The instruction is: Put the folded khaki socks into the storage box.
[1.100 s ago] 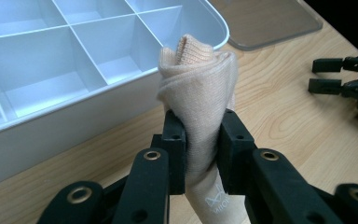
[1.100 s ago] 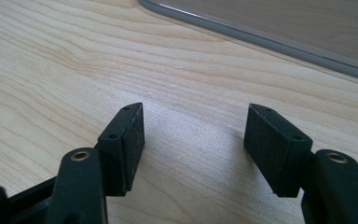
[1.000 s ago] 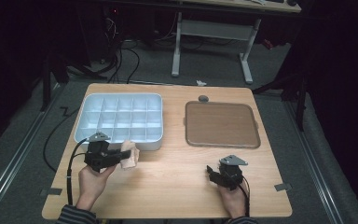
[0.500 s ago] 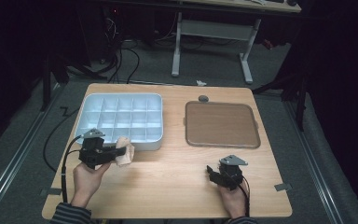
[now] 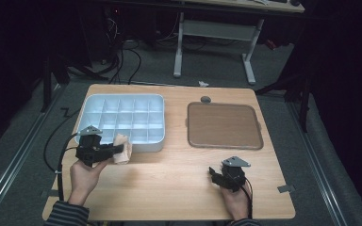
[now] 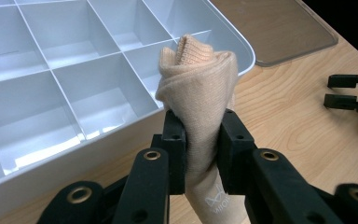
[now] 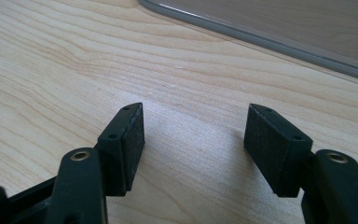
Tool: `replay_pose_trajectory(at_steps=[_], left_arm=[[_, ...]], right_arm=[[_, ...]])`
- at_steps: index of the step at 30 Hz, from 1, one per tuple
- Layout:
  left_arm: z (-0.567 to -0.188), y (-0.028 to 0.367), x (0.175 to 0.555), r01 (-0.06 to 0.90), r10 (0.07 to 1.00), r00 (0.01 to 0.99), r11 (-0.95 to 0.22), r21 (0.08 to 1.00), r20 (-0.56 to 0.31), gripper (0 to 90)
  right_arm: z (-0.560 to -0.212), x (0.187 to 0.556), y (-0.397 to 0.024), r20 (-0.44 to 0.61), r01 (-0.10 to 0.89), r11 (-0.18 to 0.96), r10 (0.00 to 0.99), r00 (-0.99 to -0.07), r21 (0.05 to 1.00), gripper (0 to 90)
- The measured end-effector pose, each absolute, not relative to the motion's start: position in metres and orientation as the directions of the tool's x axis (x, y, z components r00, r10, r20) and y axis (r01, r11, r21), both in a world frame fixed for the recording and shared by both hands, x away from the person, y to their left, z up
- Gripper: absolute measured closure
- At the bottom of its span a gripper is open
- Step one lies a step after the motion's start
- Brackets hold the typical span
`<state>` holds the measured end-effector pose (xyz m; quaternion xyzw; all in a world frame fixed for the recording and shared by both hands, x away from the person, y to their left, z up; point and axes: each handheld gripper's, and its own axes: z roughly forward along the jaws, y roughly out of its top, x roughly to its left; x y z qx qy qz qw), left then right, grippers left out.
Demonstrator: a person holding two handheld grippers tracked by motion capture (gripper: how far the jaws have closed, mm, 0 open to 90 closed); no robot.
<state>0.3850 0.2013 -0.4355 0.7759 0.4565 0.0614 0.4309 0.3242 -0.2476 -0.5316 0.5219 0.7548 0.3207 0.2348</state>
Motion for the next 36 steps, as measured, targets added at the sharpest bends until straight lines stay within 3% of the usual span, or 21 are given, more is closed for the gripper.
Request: replay_pose_trajectory(at_steps=[18,36], left_arm=[[-0.420,0.210,0.402,0.655,0.779,0.569,-0.235,0.719,-0.263,75.8],[-0.428,0.219,0.422,0.695,0.792,0.531,-0.203,0.690,-0.302,75.7]], right_arm=[[-0.532,0.324,-0.247,-0.020,0.637,0.249,0.939,-0.345,0.729,38.0],[-0.532,0.324,-0.247,-0.020,0.637,0.249,0.939,-0.344,0.729,37.9]])
